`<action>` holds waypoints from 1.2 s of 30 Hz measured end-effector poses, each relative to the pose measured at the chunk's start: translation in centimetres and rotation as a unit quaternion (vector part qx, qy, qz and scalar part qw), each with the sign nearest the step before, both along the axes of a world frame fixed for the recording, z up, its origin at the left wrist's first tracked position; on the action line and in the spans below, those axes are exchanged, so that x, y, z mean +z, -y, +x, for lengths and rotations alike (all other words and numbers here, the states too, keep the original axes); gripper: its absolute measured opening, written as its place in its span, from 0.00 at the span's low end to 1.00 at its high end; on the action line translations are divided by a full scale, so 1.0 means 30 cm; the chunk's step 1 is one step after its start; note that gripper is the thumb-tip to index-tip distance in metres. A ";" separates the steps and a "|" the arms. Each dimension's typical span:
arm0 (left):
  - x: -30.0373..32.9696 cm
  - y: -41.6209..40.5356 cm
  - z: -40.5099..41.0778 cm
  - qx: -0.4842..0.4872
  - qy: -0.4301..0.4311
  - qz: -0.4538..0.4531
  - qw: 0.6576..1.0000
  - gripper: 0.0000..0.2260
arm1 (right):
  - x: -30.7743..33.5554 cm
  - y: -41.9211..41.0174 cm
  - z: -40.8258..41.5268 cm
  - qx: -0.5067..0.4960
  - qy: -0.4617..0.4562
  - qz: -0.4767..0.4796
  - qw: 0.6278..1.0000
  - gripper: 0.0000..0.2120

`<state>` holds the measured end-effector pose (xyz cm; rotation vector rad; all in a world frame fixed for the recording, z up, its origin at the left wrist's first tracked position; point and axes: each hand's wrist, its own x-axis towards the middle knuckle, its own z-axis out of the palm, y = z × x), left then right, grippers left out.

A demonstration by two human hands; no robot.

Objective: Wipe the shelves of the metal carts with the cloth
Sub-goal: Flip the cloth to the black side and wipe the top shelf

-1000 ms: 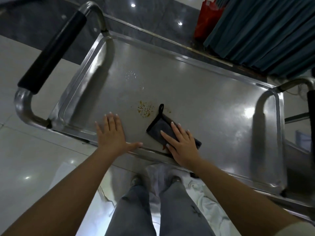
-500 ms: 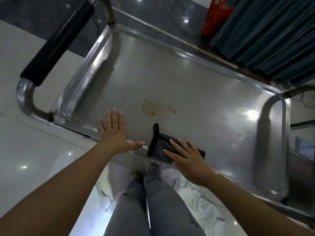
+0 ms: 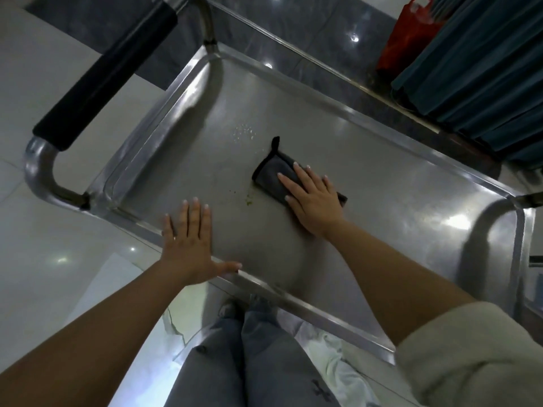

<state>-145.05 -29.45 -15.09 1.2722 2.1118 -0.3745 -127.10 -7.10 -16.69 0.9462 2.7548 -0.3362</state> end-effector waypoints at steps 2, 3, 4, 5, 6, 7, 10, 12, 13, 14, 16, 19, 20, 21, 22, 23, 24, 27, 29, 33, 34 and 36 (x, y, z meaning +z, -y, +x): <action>-0.003 -0.003 -0.002 0.002 -0.001 -0.009 1.000 0.60 | 0.004 -0.102 -0.059 -0.019 -0.007 -0.007 1.000 0.23; -0.004 -0.003 -0.003 0.004 0.000 -0.010 1.000 0.60 | 0.005 -0.149 -0.084 -0.028 -0.011 -0.013 0.999 0.23; -0.006 -0.002 -0.002 0.006 0.000 -0.009 1.000 0.60 | 0.005 -0.194 -0.106 -0.036 -0.015 -0.015 0.999 0.23; -0.008 0.000 -0.002 0.009 0.001 -0.010 1.000 0.60 | 0.004 -0.236 -0.125 -0.044 -0.019 -0.014 0.999 0.23; -0.009 0.000 -0.002 0.011 0.001 -0.010 1.000 0.60 | 0.005 -0.275 -0.140 -0.054 -0.022 -0.013 0.998 0.23; -0.011 -0.001 0.000 0.012 0.000 -0.010 1.000 0.60 | 0.006 -0.310 -0.151 -0.065 -0.024 -0.013 0.998 0.23; -0.020 0.001 0.004 0.015 -0.008 -0.004 1.000 0.59 | 0.008 -0.358 -0.183 -0.112 -0.029 -0.010 0.993 0.23; -0.018 0.002 0.003 0.016 -0.011 -0.001 1.000 0.59 | 0.011 -0.325 -0.202 -0.148 -0.039 -0.006 0.988 0.23; -0.016 0.003 0.003 0.016 -0.010 -0.002 1.000 0.60 | 0.014 -0.293 -0.204 -0.160 -0.043 -0.005 0.986 0.24; -0.015 0.004 0.002 0.016 -0.011 -0.003 1.000 0.60 | 0.014 -0.254 -0.200 -0.159 -0.046 -0.004 0.986 0.24; -0.013 0.001 0.000 0.011 -0.013 -0.008 1.000 0.60 | 0.015 -0.161 -0.160 -0.122 -0.048 -0.003 0.991 0.23; -0.008 -0.002 -0.005 0.006 -0.003 -0.010 1.000 0.60 | 0.020 0.014 -0.042 -0.071 -0.060 -0.010 0.996 0.22; -0.008 -0.003 -0.008 0.003 0.001 -0.009 1.000 0.60 | 0.023 0.078 -0.002 -0.062 -0.066 -0.013 0.996 0.22; -0.006 -0.003 -0.009 0.000 0.005 -0.009 1.000 0.59 | 0.025 0.143 0.036 -0.054 -0.071 -0.015 0.996 0.22; -0.003 -0.004 -0.010 -0.004 0.009 -0.008 1.000 0.58 | 0.028 0.202 0.070 -0.045 -0.075 -0.015 0.996 0.21; -0.001 -0.005 -0.013 -0.009 0.011 -0.007 1.000 0.58 | 0.030 0.255 0.102 -0.038 -0.077 -0.011 0.996 0.21; 0.002 -0.004 -0.018 -0.016 0.013 -0.006 1.000 0.57 | 0.033 0.301 0.133 -0.034 -0.080 -0.007 0.996 0.21; 0.014 0.009 -0.054 -0.051 0.026 -0.001 0.998 0.53 | 0.039 0.421 0.239 -0.033 -0.086 0.000 0.996 0.20; 0.022 0.012 -0.095 -0.084 0.030 0.003 0.996 0.49 | 0.035 0.506 0.302 -0.040 -0.081 0.000 0.996 0.21; 0.039 -0.005 -0.136 -0.135 0.043 -0.035 0.989 0.47 | 0.025 0.631 0.314 -0.073 -0.047 0.017 0.996 0.22; 0.040 -0.004 -0.134 -0.142 0.040 -0.034 0.988 0.46 | 0.025 0.641 0.286 -0.077 -0.043 0.019 0.996 0.22; 0.033 0.008 -0.131 -0.151 0.026 -0.014 0.988 0.46 | 0.028 0.639 0.208 -0.069 -0.041 0.017 0.997 0.21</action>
